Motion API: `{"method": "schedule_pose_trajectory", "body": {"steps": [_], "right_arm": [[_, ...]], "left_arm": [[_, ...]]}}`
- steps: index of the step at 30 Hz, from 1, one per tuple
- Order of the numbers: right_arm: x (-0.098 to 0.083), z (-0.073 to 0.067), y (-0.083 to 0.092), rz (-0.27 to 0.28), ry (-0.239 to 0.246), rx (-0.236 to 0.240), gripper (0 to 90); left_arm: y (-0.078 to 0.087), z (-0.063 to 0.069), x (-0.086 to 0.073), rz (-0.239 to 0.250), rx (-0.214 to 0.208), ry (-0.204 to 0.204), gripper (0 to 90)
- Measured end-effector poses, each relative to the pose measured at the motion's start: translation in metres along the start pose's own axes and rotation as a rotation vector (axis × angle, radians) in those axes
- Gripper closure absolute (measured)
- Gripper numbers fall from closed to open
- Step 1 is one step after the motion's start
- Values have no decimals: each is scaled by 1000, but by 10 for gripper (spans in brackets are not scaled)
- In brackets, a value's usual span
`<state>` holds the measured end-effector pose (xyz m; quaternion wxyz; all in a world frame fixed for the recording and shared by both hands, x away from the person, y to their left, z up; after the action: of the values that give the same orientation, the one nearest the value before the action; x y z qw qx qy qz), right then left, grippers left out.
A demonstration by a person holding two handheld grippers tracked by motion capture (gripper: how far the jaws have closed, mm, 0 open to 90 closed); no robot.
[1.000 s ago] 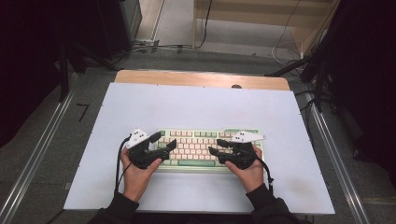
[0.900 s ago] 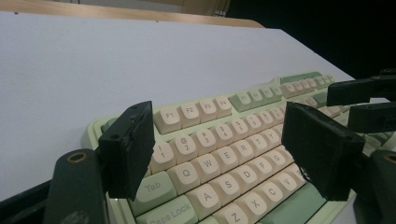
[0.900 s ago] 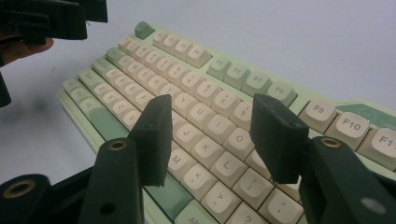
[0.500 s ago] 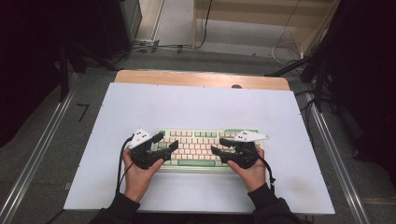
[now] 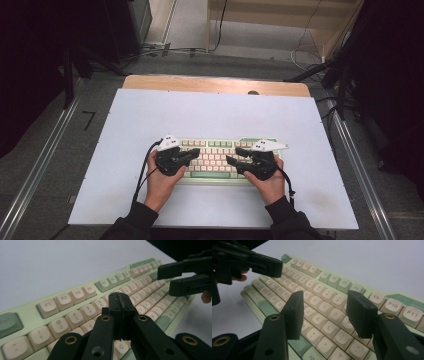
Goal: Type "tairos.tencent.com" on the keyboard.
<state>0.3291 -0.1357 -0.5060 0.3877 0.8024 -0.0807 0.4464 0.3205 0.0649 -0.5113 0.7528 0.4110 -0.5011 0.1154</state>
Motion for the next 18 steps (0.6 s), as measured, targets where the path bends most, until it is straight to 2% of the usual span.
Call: {"method": "schedule_pose_trajectory", "body": {"steps": [2,6,18], "right_arm": [[0,0,0,-1,0,1,466],[0,1,0,-2,0,2,467],[0,0,0,-1,0,4,470]], "left_arm": [[-7,2,1,-21,-10,-5,900],[-17,5,3,-49,-5,-20,900],[-27,5,-1,-90,25,-39,900]]}}
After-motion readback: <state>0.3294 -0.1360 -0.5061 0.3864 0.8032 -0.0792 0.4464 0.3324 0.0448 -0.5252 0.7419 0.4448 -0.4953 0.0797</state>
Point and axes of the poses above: each handheld gripper's, and its own axes: y roughly backward along the jaws, x roughly out of its top, z roughly to its right, the point moved 6 cm from there along -y, roughly forward along the jaws, and after that the axes turned 8 degrees about -y, right-handed, at the moved point
